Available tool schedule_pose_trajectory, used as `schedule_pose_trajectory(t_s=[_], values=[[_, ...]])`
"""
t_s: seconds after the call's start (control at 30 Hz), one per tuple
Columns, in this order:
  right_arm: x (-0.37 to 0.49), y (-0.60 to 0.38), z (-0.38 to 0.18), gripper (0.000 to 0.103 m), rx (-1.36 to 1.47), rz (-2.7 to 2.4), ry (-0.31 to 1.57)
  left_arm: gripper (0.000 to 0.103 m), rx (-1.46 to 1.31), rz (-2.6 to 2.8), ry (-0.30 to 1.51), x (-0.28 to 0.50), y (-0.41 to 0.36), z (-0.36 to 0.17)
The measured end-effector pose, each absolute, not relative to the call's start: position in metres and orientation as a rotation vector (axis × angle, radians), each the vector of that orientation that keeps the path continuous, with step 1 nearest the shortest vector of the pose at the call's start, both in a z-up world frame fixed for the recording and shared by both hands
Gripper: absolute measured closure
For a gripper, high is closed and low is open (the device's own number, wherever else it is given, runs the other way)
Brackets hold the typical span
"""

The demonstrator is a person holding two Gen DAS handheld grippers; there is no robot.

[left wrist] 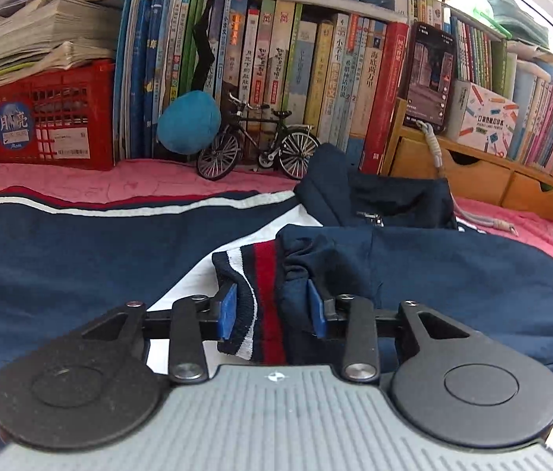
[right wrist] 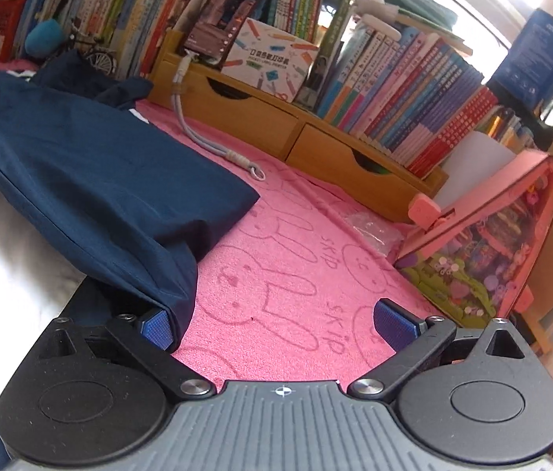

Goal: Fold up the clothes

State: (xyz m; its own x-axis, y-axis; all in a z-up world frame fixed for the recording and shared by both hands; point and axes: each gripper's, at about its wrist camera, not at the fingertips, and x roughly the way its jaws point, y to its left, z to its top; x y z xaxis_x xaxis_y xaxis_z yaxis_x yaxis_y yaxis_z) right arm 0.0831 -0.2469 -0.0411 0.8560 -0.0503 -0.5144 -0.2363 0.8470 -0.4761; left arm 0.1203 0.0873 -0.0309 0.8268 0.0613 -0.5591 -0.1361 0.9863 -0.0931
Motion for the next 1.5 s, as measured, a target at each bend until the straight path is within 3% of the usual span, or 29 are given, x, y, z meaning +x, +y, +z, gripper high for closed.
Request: schedule_pose_trajectory(t_s=[0.17,0.27,0.3,0.37,0.43,0.53,0.67,0.73,0.8,0.87,1.03,1.33,1.43,1.5], values=[[0.069,-0.245,-0.04,0.009,-0.564,0.157,0.53,0.054,-0.058,0.062,0.613,0.116,0.08,-0.023],[0.06,-0.224,-0.046,0.034,-0.656,0.203,0.505,0.049,-0.093,0.059,0.559,0.103,0.087,-0.003],[0.061,-0.22,-0.048,0.045,-0.664,0.211,0.507,0.04,-0.092,0.069,0.526,0.097,0.089,0.006],[0.064,-0.216,-0.051,0.057,-0.67,0.22,0.52,0.029,-0.059,0.106,0.457,0.088,0.091,0.025],[0.069,-0.218,-0.055,0.07,-0.653,0.209,0.547,0.029,0.028,0.187,0.414,0.089,0.085,0.041],[0.07,-0.224,-0.058,0.073,-0.601,0.197,0.565,0.034,0.069,0.112,0.404,0.099,0.068,0.056],[0.067,-0.227,-0.061,0.083,-0.54,0.193,0.566,0.036,-0.009,-0.263,0.541,0.133,-0.006,0.055],[0.067,-0.229,-0.062,0.089,-0.491,0.196,0.568,0.045,0.035,-0.395,0.586,0.156,-0.06,0.045],[0.067,-0.236,-0.06,0.091,-0.415,0.195,0.58,0.067,0.119,-0.485,0.62,0.173,-0.108,0.03],[0.068,-0.243,-0.057,0.091,-0.334,0.194,0.594,0.082,0.219,-0.553,0.67,0.187,-0.154,0.01],[0.072,-0.264,-0.053,0.091,-0.153,0.189,0.626,0.084,0.378,-0.541,0.721,0.204,-0.206,-0.033],[0.07,-0.264,-0.053,0.091,-0.154,0.158,0.625,0.08,0.245,-0.294,0.667,0.279,-0.203,-0.049],[0.068,-0.254,-0.054,0.087,-0.219,0.143,0.61,0.08,0.252,-0.298,0.643,0.276,-0.2,-0.052],[0.067,-0.243,-0.055,0.079,-0.29,0.14,0.586,0.08,0.266,-0.307,0.626,0.272,-0.199,-0.054]])
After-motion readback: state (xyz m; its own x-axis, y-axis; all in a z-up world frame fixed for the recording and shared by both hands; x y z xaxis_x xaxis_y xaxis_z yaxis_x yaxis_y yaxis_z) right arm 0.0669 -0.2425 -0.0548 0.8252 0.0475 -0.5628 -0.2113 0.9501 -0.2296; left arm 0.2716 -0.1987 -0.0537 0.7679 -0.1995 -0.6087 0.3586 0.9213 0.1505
